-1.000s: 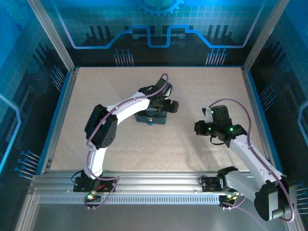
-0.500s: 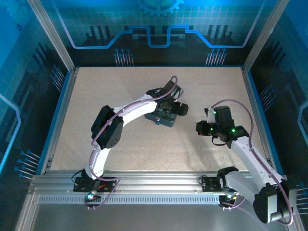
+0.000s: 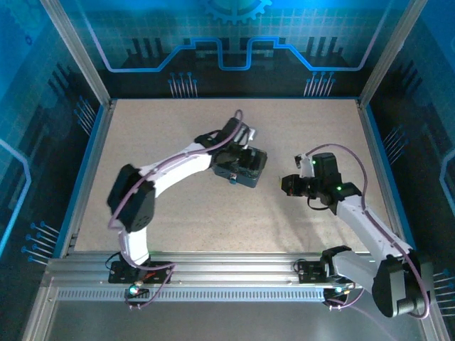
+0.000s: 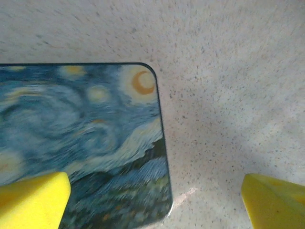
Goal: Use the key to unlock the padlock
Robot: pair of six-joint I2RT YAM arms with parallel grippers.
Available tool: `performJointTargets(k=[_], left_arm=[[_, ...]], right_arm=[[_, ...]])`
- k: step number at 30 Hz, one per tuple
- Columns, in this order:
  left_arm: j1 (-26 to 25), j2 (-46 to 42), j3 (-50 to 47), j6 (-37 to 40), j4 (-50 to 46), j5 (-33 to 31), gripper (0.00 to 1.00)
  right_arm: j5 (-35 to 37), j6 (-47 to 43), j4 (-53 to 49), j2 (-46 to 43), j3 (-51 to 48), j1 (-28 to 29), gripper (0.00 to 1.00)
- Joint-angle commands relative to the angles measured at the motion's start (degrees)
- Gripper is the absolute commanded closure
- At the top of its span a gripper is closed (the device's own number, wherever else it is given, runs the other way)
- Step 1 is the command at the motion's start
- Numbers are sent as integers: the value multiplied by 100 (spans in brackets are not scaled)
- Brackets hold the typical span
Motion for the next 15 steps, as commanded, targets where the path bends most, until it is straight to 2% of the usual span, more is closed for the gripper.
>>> performJointTargets(k=[1, 5, 9, 15], left_arm=[[236, -886, -799, -250, 492, 98, 6], [399, -1741, -2023, -519, 983, 311, 6], [467, -2231, -3133, -657, 1694, 591, 6], [550, -2210, -3915, -734, 2610, 730, 8]], right_arm=[[-367, 55, 679, 301, -11, 150, 100], [-586, 76, 1227, 870, 142, 379, 100], [-745, 16, 1554, 1538, 525, 714, 100], [-814, 133, 1870, 2387, 1024, 887, 100]])
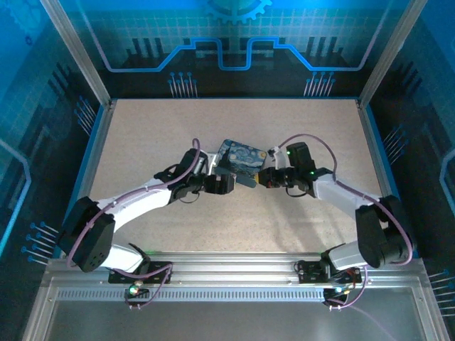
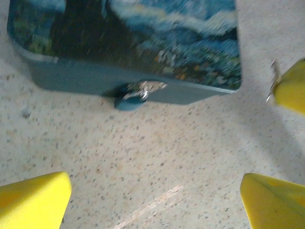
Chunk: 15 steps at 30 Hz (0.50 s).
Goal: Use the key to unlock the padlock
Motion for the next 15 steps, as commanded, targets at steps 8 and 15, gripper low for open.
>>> performJointTargets(k=[8, 15], left_arm=[[50, 894, -46, 44, 1659, 389, 14], [50, 1434, -9, 99, 2254, 378, 17]], right_arm=[[-27, -183, 82, 965, 862, 83, 100], [47, -212, -60, 1301, 841, 67, 100]])
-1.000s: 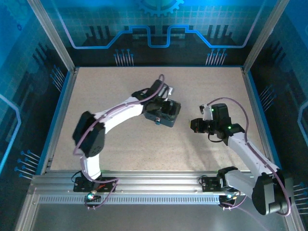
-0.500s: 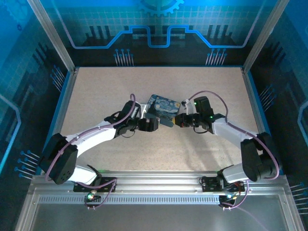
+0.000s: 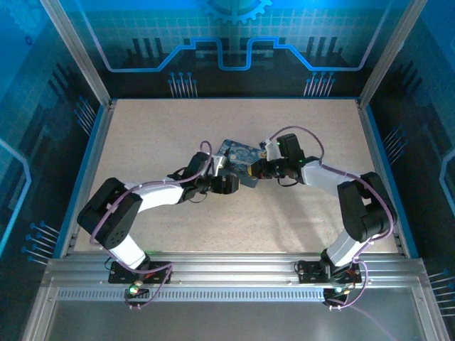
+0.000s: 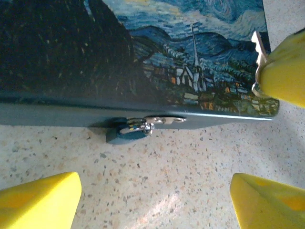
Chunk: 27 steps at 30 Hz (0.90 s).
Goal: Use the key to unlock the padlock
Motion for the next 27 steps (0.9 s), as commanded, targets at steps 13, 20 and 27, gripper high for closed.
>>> performJointTargets(k=[13, 20, 27], left_arm=[[32, 787, 130, 272, 1095, 5, 28], [26, 1148, 221, 392, 1400, 47, 40], [26, 1380, 371, 439, 1411, 107, 44]], right_arm=[[285, -86, -320, 176, -180, 47, 100], [293, -88, -255, 163, -180, 80, 100], [313, -80, -220, 202, -180, 95, 100]])
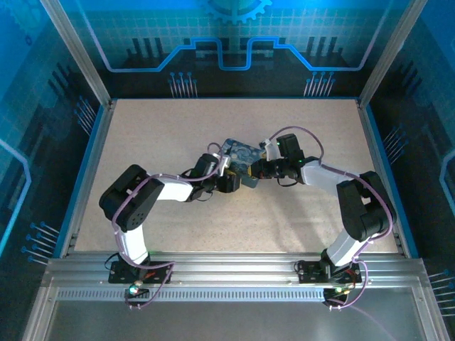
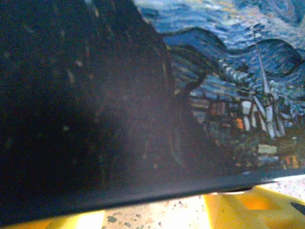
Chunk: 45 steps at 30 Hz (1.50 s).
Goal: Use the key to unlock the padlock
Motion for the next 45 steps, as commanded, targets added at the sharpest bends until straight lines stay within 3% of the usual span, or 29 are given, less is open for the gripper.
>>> performJointTargets(k=[1, 30, 35, 45], left_arm=[[15, 249, 201, 170, 251, 131, 45], [-124, 346, 397, -12, 259, 413, 75], [-159, 117, 412, -116, 152, 398, 80], [-326, -301, 485, -458, -384, 434, 81]], right_arm=[[283, -69, -285, 187, -167, 99, 100], [330, -4, -136, 87, -167, 157, 100], [460, -125, -12, -496, -441, 165, 100], [571, -643, -322, -1829, -1331, 175, 100]])
